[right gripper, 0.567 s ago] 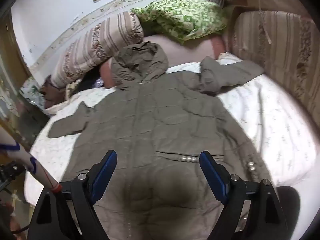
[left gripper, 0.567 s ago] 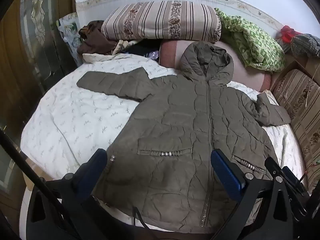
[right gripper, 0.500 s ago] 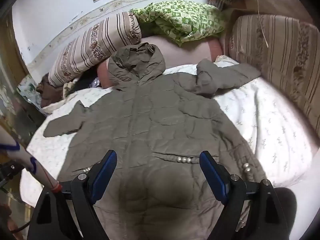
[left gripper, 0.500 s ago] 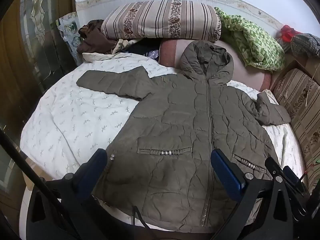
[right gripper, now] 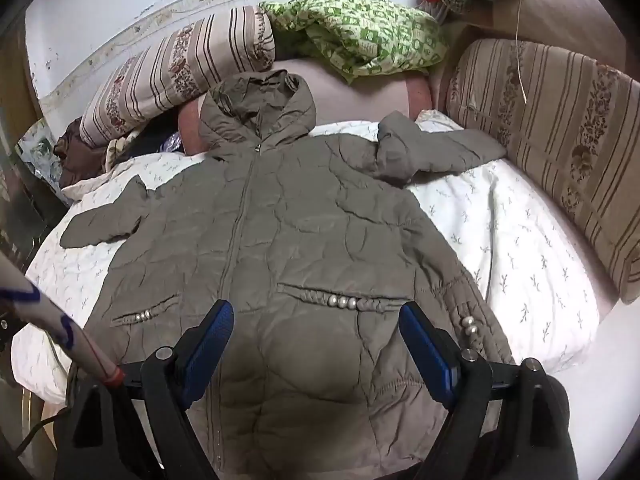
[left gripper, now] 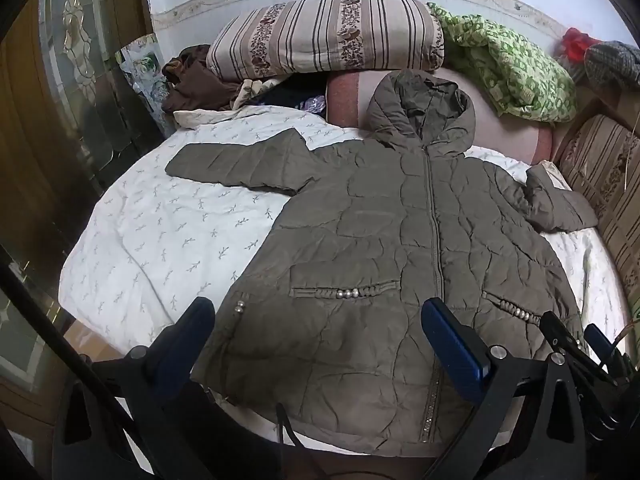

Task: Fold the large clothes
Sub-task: 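Position both grippers open above the olive jacket's hem, then grasp the jacket sleeve cuff with the left gripper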

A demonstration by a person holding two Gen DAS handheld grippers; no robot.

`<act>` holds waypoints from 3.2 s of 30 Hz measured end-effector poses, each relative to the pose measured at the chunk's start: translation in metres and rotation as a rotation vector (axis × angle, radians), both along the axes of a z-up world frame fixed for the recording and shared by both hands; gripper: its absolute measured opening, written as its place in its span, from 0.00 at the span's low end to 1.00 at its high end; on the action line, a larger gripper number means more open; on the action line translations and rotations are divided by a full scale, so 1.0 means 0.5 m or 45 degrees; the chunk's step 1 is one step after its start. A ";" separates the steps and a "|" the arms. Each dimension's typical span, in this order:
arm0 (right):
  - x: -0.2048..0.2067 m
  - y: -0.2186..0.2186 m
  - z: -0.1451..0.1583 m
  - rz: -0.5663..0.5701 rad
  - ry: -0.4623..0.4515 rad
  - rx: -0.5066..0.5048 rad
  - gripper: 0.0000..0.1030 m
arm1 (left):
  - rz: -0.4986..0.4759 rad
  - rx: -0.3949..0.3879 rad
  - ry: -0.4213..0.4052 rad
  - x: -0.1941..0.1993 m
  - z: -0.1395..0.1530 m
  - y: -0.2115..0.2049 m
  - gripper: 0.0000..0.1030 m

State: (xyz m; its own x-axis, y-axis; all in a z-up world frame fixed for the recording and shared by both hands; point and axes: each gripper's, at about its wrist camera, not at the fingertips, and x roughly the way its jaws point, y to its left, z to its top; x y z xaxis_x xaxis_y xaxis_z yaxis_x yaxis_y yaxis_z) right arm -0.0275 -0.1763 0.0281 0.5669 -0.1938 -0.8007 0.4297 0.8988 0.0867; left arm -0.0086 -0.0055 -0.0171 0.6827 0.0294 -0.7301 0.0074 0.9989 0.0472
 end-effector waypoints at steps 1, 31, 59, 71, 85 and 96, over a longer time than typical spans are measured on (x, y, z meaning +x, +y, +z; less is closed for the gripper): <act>-0.002 0.002 -0.002 0.002 0.004 0.002 0.86 | 0.000 -0.001 0.003 -0.001 -0.003 -0.002 1.00; 0.025 0.041 -0.064 0.062 0.221 -0.087 0.86 | -0.059 -0.055 0.036 0.000 -0.074 -0.008 1.00; 0.038 0.029 -0.063 0.090 0.303 -0.179 0.86 | -0.196 -0.060 0.084 -0.054 -0.092 -0.029 1.00; 0.083 0.037 -0.056 0.152 0.331 -0.229 0.86 | -0.121 0.014 -0.025 0.006 -0.036 0.050 1.00; 0.172 0.079 -0.036 0.266 0.342 -0.249 0.86 | 0.221 0.043 -0.169 0.182 0.069 0.321 1.00; 0.287 0.104 0.018 0.371 0.196 -0.105 0.86 | 0.358 -0.067 -0.039 0.454 0.008 0.502 1.00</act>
